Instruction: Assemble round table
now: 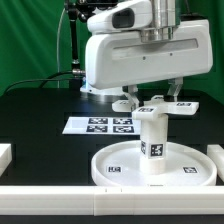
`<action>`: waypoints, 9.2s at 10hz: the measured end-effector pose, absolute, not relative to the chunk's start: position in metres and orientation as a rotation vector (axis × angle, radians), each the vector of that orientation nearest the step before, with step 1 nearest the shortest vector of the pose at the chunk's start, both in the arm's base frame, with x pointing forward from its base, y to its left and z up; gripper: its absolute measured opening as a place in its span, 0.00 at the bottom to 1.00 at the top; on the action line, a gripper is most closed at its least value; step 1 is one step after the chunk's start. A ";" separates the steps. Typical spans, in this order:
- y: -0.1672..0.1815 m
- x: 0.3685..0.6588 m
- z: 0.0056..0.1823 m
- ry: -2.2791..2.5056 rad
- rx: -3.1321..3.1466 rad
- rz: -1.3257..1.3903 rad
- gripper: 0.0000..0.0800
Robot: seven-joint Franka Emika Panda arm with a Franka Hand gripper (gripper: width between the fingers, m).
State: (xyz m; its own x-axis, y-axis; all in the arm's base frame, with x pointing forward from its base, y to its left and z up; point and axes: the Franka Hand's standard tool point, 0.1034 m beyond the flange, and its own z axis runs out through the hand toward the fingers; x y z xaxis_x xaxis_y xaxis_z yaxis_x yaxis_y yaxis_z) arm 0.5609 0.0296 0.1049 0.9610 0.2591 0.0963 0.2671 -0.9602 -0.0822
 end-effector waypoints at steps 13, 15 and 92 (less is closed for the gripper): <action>0.029 0.557 0.105 1.405 -2.594 -0.140 0.55; 0.029 0.556 0.106 1.653 -2.420 -0.114 0.55; 0.031 0.567 0.114 -1.013 -2.951 -0.011 0.00</action>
Offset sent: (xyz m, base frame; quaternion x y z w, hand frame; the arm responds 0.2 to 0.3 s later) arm -0.0127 0.0007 -0.0122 -0.0276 0.0323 0.2685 0.9624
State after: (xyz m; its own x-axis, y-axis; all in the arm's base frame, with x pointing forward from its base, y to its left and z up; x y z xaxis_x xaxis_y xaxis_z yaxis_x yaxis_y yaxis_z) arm 0.5672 0.0308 0.1145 0.7893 0.6138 0.0138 0.6140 -0.7891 -0.0181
